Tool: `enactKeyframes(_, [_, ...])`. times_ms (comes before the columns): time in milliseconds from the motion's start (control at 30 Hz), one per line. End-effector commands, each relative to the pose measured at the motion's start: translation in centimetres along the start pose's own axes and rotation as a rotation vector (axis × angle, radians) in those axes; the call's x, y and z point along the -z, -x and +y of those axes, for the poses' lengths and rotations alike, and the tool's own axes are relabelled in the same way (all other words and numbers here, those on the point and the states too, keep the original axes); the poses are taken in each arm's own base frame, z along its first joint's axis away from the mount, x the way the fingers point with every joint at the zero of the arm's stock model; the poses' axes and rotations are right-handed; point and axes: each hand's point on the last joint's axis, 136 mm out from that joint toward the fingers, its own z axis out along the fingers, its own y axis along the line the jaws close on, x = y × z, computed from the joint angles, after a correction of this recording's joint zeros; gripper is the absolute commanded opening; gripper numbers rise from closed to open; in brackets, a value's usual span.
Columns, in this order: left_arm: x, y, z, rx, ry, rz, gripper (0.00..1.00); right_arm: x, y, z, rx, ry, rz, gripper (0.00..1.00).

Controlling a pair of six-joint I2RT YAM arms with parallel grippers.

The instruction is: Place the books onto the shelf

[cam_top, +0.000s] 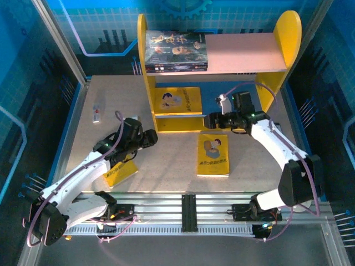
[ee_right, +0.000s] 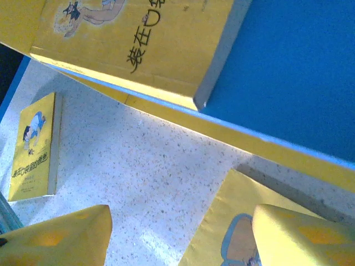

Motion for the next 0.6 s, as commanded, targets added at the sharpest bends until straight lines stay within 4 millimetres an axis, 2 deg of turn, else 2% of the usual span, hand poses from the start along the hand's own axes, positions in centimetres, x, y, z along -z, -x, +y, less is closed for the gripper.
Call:
enactKeyframes(0, [-1.1,-1.8,-0.3,0.037,-0.033,0.056,0.70,2.0,-1.5,-1.1,-0.037,-0.049,-0.024,0.70])
enactKeyframes(100, [-2.3,-3.6,-1.5,0.033,-0.070,0.088,0.70,2.5,-4.5,-2.6,-0.108,-0.087,0.001,0.71])
enactKeyframes(200, [-3.6,-5.4,-2.8,0.005,-0.077,0.135,0.70,2.0,-8.0,-4.3,-0.176,-0.130,0.052,0.71])
enactKeyframes(300, [-4.8,-6.9,-3.9,-0.014,-0.081,0.180,0.70,1.9,-10.6,-5.8,-0.234,-0.187,0.093,0.71])
enactKeyframes(467, [-5.8,-8.1,-5.0,-0.015,-0.102,0.210,0.70,1.0,-13.3,-6.7,-0.293,-0.205,0.141,0.72])
enactKeyframes(567, [-5.9,-8.4,-5.2,-0.016,-0.109,0.218,0.70,1.0,-14.0,-7.8,-0.304,-0.261,0.157,0.72])
